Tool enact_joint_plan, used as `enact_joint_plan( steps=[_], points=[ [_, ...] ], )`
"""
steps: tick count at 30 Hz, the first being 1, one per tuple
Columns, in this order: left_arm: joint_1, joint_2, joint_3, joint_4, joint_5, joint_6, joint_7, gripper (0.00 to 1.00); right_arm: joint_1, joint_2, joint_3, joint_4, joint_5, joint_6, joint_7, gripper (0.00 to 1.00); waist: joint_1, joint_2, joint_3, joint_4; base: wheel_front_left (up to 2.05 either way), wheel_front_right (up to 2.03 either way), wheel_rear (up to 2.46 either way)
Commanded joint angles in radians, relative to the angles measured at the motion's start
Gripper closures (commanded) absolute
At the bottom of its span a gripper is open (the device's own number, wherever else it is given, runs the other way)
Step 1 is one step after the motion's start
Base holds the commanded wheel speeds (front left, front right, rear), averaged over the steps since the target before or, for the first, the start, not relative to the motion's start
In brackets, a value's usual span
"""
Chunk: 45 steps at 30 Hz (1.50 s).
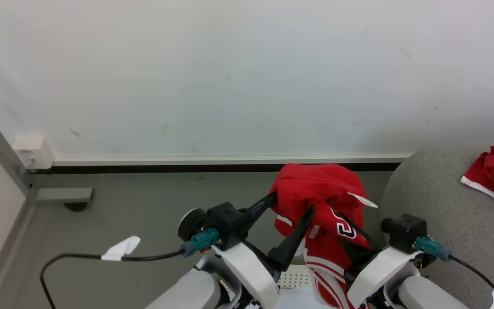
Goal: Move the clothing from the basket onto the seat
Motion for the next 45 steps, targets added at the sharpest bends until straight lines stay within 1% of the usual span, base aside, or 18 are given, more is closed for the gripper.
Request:
enact_joint_plan(
  steps=[1, 8, 13, 21, 35, 40, 45],
  points=[
    [0.018, -0.001, -0.005, 0.000, -0.013, -0.004, -0.005, 0.00, 0.013, -0.010, -0.022, -0.010, -0.016, -0.002, 0.000, 1.00, 0.0000, 0.0000, 0.001, -0.010, 0.00, 0.00, 0.00],
    [0.036, -0.010, -0.025, 0.002, -0.014, -0.006, -0.015, 0.00, 0.019, -0.032, -0.087, -0.025, -0.043, -0.002, 0.000, 1.00, 0.0000, 0.0000, 0.010, -0.049, 0.00, 0.00, 0.00],
    [0.039, -0.014, -0.038, 0.006, -0.012, -0.011, -0.025, 0.00, 0.036, -0.057, -0.150, -0.040, -0.063, -0.002, 0.000, 1.00, 0.0000, 0.0000, 0.019, -0.092, 0.00, 0.00, 0.00],
    [0.048, -0.016, -0.058, 0.010, 0.005, -0.020, -0.048, 0.00, 0.068, -0.090, -0.249, -0.079, -0.100, -0.002, 0.000, 1.00, 0.0000, 0.0000, 0.035, -0.186, 0.00, 0.00, 0.00],
    [0.029, -0.012, -0.063, 0.028, 0.015, -0.016, -0.072, 0.00, 0.093, -0.144, -0.366, -0.158, -0.152, -0.002, 0.000, 1.00, 0.0000, 0.0000, 0.070, -0.366, 0.00, 0.00, 0.00],
    [0.020, -0.011, -0.067, 0.033, 0.018, -0.017, -0.073, 0.00, 0.103, -0.155, -0.410, -0.183, -0.163, -0.002, 0.000, 1.00, 0.0000, 0.0000, 0.086, -0.416, 0.00, 0.00, 0.00],
    [0.014, -0.019, -0.072, 0.039, 0.018, -0.020, -0.081, 0.00, 0.121, -0.162, -0.445, -0.198, -0.174, -0.002, 0.000, 1.00, 0.0000, 0.0000, 0.090, -0.448, 0.00, 0.00, 0.00]
  ],
)
